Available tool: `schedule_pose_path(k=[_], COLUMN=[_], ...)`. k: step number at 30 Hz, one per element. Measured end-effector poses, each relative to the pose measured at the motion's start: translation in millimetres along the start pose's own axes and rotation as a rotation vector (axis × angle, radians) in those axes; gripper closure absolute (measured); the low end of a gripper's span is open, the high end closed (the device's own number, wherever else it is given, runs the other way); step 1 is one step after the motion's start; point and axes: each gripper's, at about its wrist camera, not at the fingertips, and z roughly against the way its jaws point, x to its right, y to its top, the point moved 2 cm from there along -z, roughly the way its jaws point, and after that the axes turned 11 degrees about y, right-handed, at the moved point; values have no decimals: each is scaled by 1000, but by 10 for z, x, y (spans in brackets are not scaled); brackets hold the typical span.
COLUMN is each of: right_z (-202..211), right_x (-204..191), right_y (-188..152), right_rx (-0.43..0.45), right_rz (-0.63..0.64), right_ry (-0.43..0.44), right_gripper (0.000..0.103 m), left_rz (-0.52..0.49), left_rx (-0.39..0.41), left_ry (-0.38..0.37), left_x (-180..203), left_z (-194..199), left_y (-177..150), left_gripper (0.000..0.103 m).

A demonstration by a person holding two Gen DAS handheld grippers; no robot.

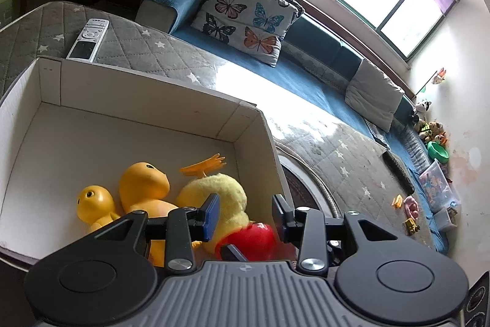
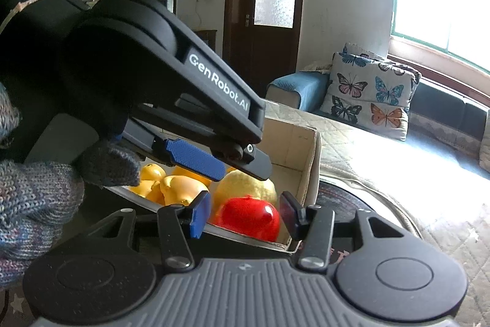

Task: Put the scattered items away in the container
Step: 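Carry the red ball with the right tool into the box, then open the right tool to release the red ball and withdraw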

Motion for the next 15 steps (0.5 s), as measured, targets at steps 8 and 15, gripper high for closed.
schedule_pose_path(k=[8,15], right_z=[151,376], right_x=[-93,-261], right_y=[1,-73], right_rx=[10,20], right_rz=[21,47], right_ry=[-17,-29], right_gripper=[52,44], left_rz=[-19,-45], left_rx=[18,24], left_ry=[-8,-14], left_x=[50,120], left_z=[171,347], left_y=[-74,-228], left_gripper=[63,63])
